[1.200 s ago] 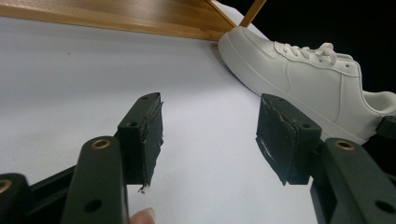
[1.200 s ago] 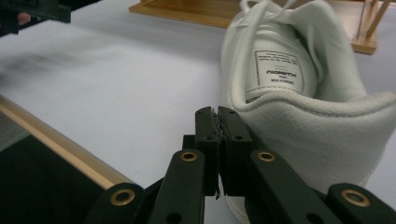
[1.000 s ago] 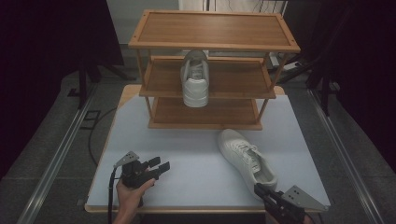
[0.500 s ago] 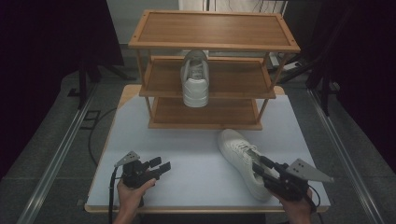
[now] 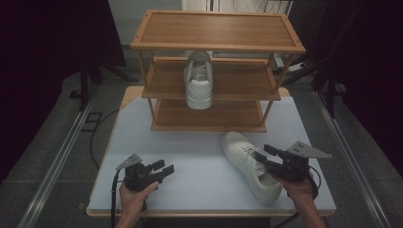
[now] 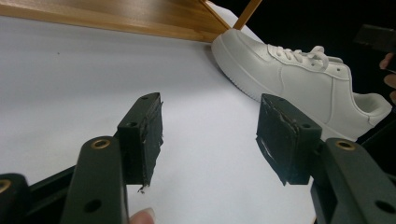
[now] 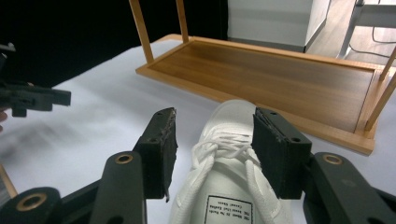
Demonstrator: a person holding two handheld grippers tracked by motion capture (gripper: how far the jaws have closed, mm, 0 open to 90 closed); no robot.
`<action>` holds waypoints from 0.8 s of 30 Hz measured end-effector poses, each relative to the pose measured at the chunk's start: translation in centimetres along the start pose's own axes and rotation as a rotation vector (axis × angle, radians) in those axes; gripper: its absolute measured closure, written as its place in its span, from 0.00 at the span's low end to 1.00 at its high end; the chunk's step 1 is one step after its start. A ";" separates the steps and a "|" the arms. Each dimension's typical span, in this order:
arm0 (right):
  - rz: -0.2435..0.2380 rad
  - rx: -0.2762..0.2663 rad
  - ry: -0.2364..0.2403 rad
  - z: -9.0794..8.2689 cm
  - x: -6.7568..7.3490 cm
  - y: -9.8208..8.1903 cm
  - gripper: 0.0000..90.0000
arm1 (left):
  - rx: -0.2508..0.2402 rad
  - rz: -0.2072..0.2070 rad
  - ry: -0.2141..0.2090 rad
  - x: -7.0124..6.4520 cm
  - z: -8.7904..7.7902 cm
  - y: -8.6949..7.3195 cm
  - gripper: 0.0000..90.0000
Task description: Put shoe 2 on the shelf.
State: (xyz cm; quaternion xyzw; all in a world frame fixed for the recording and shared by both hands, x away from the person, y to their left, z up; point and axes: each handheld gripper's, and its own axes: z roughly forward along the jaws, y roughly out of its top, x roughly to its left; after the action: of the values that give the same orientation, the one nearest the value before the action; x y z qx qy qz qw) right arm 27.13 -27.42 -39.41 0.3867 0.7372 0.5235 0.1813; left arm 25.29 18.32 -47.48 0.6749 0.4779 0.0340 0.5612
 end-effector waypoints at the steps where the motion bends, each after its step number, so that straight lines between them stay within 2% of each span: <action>1: 0.003 0.007 0.002 0.1 -0.1 0.0 0.54 | -0.001 -0.001 0.000 0.0 0.0 0.0 0.46; 10: 0.032 0.029 -0.009 0.3 -1.2 -0.4 0.53 | -0.009 -0.008 -0.003 0.0 -0.2 0.0 0.46; 18: 0.031 0.112 -0.050 1.7 -2.2 -1.4 0.52 | -0.002 -0.012 -0.004 0.0 0.0 -0.1 0.46; 24: 0.002 0.207 -0.092 3.0 -2.7 -2.3 0.55 | -0.007 -0.018 -0.001 0.1 -0.1 -0.1 0.46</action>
State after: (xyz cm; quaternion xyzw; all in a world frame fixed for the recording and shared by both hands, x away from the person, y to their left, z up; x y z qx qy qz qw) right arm 29.98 -27.99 -43.03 0.4279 0.7777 0.4266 0.1736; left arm 25.22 18.48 -47.54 0.6687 0.4835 0.0304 0.5640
